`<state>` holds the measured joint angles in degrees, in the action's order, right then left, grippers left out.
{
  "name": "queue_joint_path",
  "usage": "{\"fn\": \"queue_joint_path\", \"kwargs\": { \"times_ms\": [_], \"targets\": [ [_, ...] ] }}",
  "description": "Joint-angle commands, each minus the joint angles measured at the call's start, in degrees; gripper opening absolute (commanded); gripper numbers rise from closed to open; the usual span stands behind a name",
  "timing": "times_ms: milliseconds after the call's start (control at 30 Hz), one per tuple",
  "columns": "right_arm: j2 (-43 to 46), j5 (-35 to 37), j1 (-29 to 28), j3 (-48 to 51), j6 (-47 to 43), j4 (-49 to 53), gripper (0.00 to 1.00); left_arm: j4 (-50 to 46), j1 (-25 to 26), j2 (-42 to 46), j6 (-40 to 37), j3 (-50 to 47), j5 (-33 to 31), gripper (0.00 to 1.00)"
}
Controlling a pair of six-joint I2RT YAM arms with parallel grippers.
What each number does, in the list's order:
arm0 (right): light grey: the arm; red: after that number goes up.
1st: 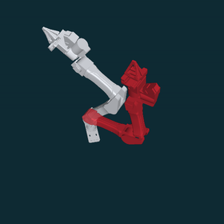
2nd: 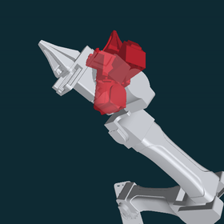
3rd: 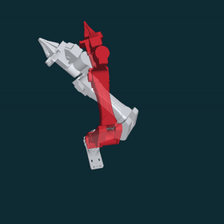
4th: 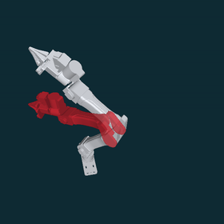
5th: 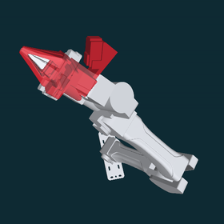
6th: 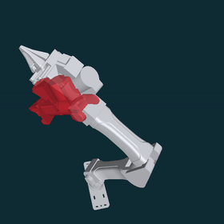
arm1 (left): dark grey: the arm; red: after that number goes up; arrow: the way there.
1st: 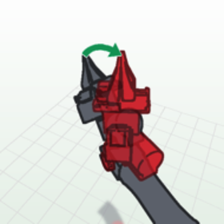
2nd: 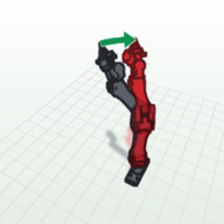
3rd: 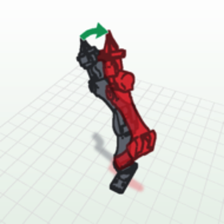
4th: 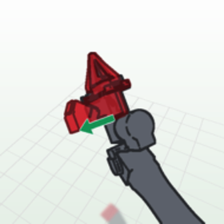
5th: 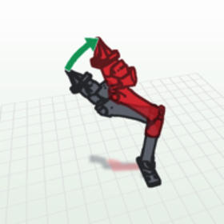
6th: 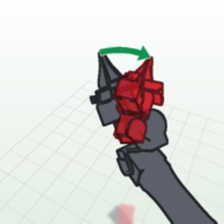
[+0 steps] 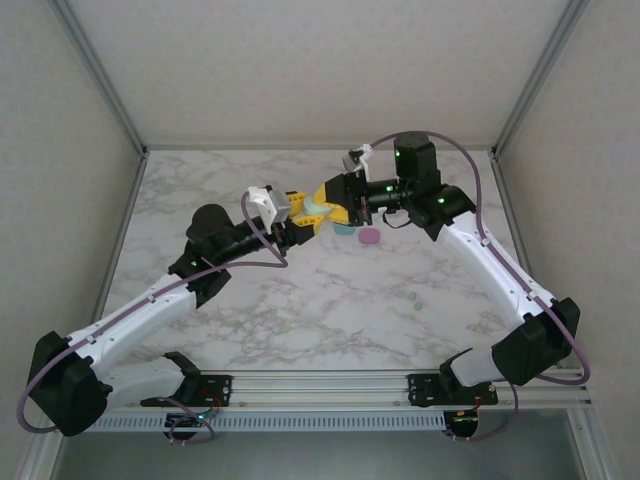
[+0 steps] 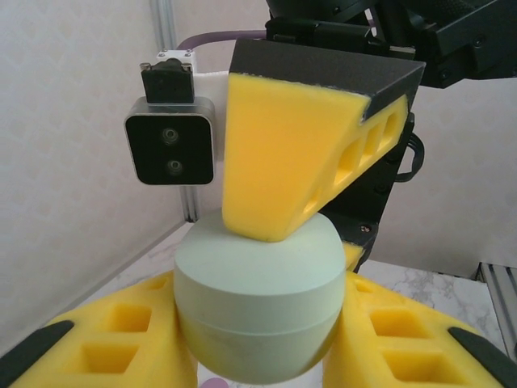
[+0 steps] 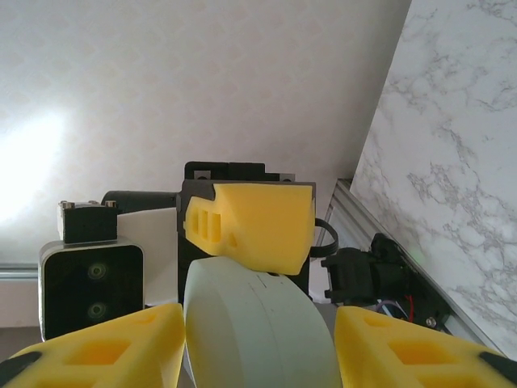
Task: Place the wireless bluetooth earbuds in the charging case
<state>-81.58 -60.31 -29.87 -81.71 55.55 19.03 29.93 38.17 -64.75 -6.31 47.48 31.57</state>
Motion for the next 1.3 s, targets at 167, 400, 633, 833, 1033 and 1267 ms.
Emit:
{"fn": "queue_joint_path", "kwargs": {
  "times_ms": [167, 400, 633, 833, 1033, 1267],
  "targets": [
    [2.0, -1.17, 0.81, 1.46, -0.51, -1.04, 0.32, 0.82, 0.5, 0.81, -0.47, 2.16, 0.01, 0.19],
    [2.79, -0.6, 0.93, 4.69, 4.92, -9.28, 0.16, 2.02, 0.5, 0.15, 1.38, 2.1, -0.71, 0.31],
    [4.5, 0.44, 1.04, 10.71, 16.33, -26.0, 0.12, 6.46, 0.41, -1.19, 5.08, 1.01, -2.3, 0.49],
    [5.27, 0.79, 1.0, 11.75, 18.05, -28.94, 0.12, 7.97, 0.39, -2.05, 6.36, 1.02, -1.61, 0.51],
    [5.9, 0.71, 0.99, 12.02, 20.3, -32.08, 0.12, 6.57, 0.36, -2.44, 5.95, 1.24, -2.39, 0.57],
    [6.04, 1.68, 1.0, 13.23, 20.68, -31.86, 0.13, 9.73, 0.41, -3.11, 7.67, 1.95, -1.44, 0.56]
  ]
}}
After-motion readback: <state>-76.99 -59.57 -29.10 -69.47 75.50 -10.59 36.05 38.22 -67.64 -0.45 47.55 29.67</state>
